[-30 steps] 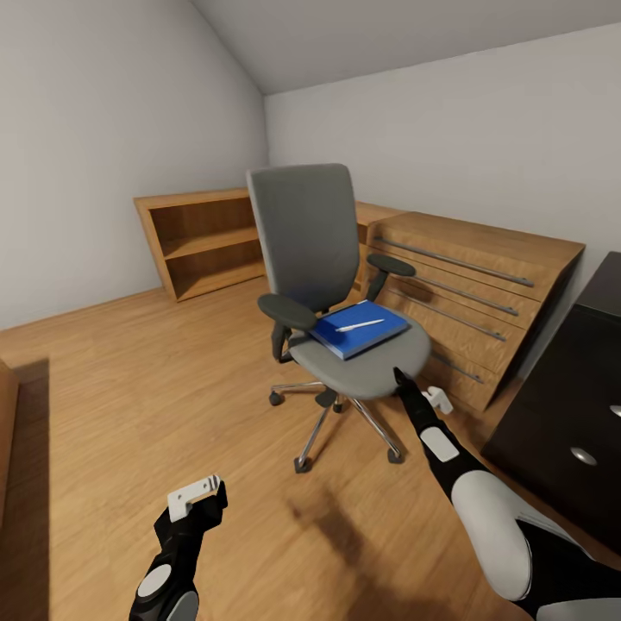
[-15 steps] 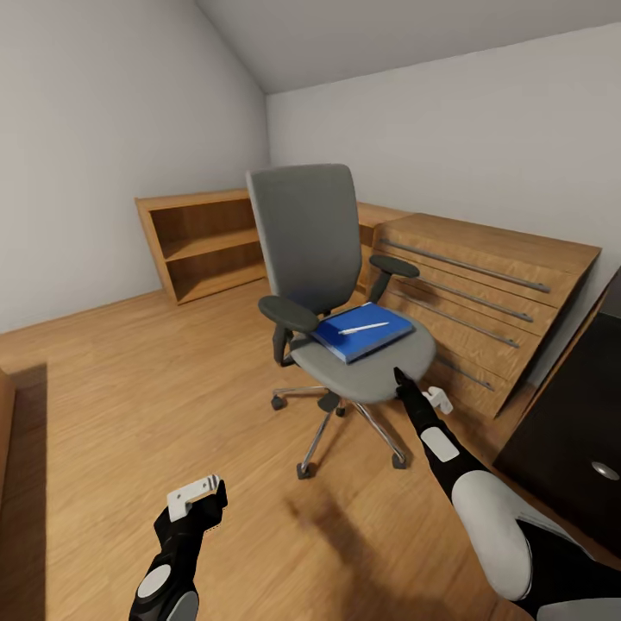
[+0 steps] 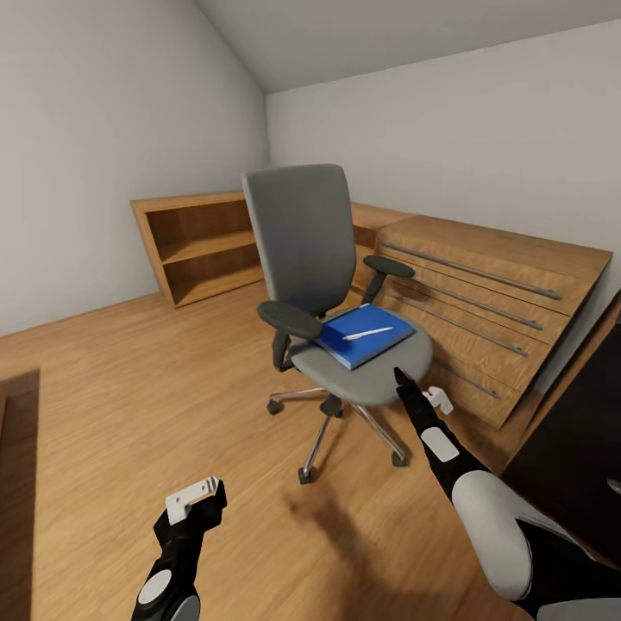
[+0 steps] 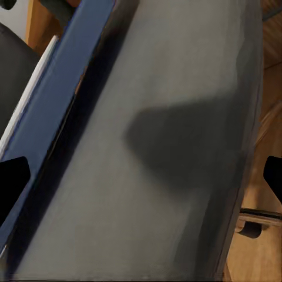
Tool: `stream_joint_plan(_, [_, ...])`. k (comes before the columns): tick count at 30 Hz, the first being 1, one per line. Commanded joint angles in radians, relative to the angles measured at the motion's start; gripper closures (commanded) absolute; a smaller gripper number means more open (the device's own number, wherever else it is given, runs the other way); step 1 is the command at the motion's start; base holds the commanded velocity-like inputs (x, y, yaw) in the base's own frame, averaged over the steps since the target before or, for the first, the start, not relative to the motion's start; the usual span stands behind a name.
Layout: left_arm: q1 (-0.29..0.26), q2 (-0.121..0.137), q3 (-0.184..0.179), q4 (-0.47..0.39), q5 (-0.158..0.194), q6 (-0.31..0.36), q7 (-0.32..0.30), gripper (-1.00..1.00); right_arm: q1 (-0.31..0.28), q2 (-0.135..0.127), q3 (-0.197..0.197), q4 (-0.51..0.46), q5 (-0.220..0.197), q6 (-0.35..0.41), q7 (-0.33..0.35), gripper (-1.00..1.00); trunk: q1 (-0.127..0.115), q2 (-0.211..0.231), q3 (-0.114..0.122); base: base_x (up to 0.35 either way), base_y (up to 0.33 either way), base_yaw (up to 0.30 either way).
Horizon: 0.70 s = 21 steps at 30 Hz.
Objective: In the bedroom, organize the workspace by keeping the computer under the desk, ensuring the monitor is on the desk, placing the keyboard on the desk next to the monitor, placing the mouse on the desk next to the keyboard, moving the folder from the swivel chair onto the desk next to the mouse, stacking the notebook on top of the folder with the pen on top of the notebook, and positioning the swivel chair next to the desk.
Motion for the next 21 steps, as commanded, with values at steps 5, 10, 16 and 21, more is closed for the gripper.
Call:
stream_joint_plan(5, [-0.001, 0.001, -0.003, -0.001, 0.002, 0.004, 0.007, -1.00, -0.001, 0.001, -0.001, 0.003, -0.010, -0.001, 0.006, -1.00, 0.000, 0.000, -0.001, -0.231, 0.000, 0.000])
stream_joint_plan(10, [-0.001, 0.002, -0.003, 0.000, 0.002, 0.004, 0.007, -1.00, 0.000, 0.001, -0.001, 0.003, -0.010, -0.001, 0.006, -1.00, 0.000, 0.000, -0.001, -0.322, 0.000, 0.000])
stream_joint_plan(16, [-0.001, 0.002, -0.003, 0.000, 0.002, 0.004, 0.007, -1.00, 0.001, 0.001, -0.001, 0.003, -0.010, 0.000, 0.006, -1.00, 0.000, 0.000, -0.001, -0.323, 0.000, 0.000])
stream_joint_plan(21, [-0.001, 0.001, -0.003, 0.000, 0.002, 0.004, 0.007, -1.00, 0.001, 0.001, -0.001, 0.002, -0.010, -0.001, 0.004, -1.00, 0.000, 0.000, -0.001, -0.093, 0.000, 0.000])
